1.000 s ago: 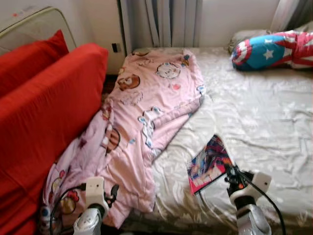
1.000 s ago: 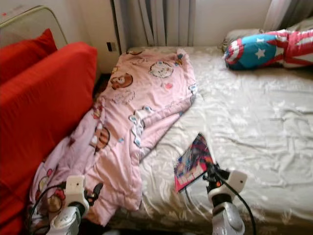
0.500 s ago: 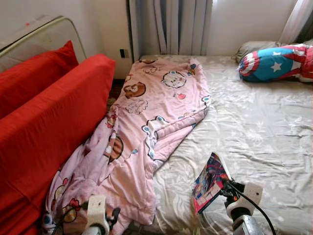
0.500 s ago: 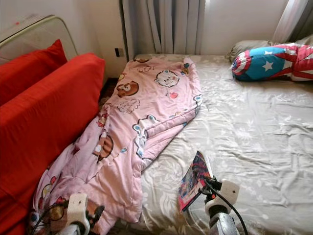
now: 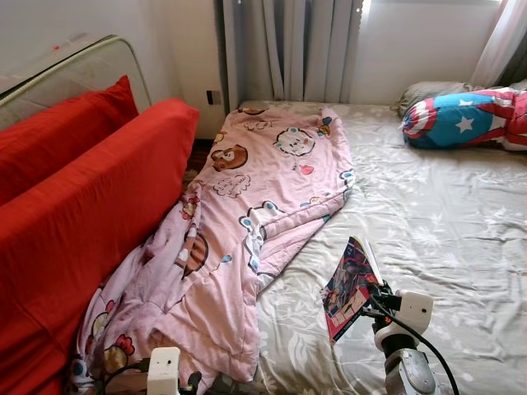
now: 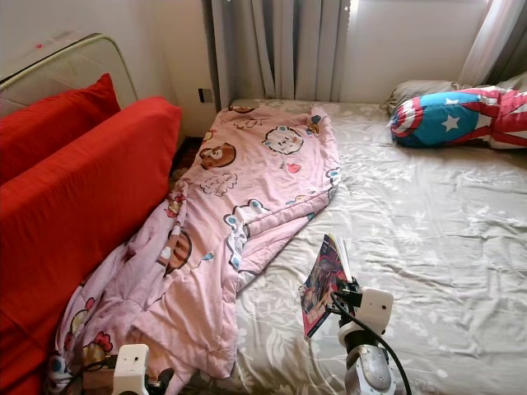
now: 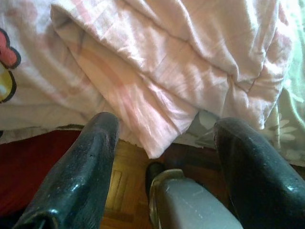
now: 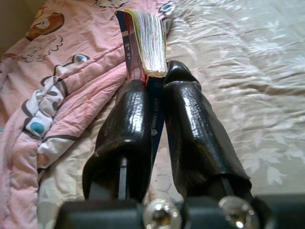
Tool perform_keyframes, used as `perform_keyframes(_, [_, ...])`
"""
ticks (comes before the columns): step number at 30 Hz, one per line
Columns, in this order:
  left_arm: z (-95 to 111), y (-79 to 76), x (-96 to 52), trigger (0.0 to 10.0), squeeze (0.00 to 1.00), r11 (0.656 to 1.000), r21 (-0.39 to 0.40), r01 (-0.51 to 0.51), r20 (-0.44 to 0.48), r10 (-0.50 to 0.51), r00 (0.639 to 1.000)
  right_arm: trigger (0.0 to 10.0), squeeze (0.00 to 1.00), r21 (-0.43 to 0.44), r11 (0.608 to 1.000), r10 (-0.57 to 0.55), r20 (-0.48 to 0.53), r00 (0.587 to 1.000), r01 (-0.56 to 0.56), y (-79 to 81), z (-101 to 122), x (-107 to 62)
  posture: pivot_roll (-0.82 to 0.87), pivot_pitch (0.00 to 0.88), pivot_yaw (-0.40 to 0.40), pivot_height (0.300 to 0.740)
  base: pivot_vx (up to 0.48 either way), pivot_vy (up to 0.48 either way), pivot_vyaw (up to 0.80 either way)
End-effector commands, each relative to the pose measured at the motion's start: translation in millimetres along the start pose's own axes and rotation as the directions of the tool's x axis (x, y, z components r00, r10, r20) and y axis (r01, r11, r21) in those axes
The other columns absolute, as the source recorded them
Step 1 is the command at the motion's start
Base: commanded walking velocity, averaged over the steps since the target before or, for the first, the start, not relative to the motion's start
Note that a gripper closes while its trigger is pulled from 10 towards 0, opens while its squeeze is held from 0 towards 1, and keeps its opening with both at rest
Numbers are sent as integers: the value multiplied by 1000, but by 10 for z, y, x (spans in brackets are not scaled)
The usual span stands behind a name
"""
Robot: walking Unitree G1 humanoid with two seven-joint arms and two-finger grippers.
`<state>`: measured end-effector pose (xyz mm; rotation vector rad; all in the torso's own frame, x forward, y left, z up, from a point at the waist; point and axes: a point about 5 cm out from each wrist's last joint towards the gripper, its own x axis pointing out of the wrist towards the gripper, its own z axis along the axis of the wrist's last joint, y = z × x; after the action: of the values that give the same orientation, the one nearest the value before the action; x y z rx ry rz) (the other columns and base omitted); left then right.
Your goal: Clean up the room
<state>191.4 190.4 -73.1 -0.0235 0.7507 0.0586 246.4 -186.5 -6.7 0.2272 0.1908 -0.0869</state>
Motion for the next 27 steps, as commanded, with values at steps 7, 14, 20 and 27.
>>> perform_keyframes(7, [6,73,0,10000,0,999,29,-13,-10,14,1000,10000,0,-14,1000,-3,7,1000,3,8,0,-9,-80,0,-19,712,0,0,-680])
perform_keyframes(14, [-30,68,-16,10000,0,999,43,-2,-13,3,1000,10000,0,-6,1000,-12,8,1000,12,5,-1,-4,-78,0,-19,712,0,-220,-682])
perform_keyframes(20, [-66,61,-29,10000,0,999,42,0,-22,1,1000,10000,0,-10,1000,-16,7,1000,16,-1,-3,-5,-72,0,-23,712,0,-317,-683])
perform_keyframes(27, [-55,43,-26,10000,0,998,55,13,-14,-12,1000,10000,0,-5,1000,-24,22,999,24,-2,8,0,-68,0,-21,712,0,-317,0])
